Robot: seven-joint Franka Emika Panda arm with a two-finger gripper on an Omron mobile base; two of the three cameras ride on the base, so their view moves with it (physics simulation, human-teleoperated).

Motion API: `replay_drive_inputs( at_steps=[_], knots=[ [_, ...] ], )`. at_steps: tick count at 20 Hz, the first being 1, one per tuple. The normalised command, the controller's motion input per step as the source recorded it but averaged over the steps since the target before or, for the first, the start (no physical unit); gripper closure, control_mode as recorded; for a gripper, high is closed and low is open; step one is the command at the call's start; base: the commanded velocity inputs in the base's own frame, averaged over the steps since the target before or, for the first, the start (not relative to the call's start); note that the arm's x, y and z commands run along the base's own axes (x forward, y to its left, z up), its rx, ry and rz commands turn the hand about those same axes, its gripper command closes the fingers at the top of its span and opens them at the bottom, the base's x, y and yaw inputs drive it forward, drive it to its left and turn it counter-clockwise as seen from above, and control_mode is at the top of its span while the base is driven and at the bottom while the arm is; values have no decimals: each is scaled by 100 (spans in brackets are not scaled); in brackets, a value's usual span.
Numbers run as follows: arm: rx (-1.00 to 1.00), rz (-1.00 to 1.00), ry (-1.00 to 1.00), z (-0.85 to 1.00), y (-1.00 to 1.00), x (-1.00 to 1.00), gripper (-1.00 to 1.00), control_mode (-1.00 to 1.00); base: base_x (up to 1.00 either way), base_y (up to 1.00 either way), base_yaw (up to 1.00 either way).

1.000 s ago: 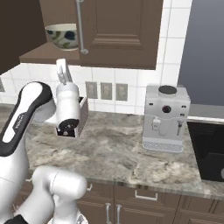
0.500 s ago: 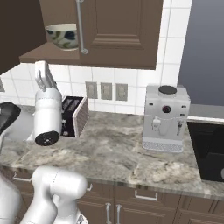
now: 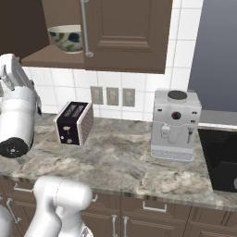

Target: Open the cabinet. Pick the bowls from the counter and place them in the cabinet. Then close the cabinet.

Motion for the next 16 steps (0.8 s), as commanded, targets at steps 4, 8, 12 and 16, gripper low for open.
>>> replay_drive_inputs(
  at_steps=[4, 8, 12, 16],
  knots=[
    [0, 0, 0, 14, 51, -60, -100, -100, 0, 0, 0],
    [0, -1, 0, 0, 48, -51, -100, -100, 0, 0, 0],
    [0, -1, 0, 0, 55, -45, -100, -100, 0, 0, 0],
    [0, -6, 0, 0, 57, -31, -100, -100, 0, 0, 0]
  ],
)
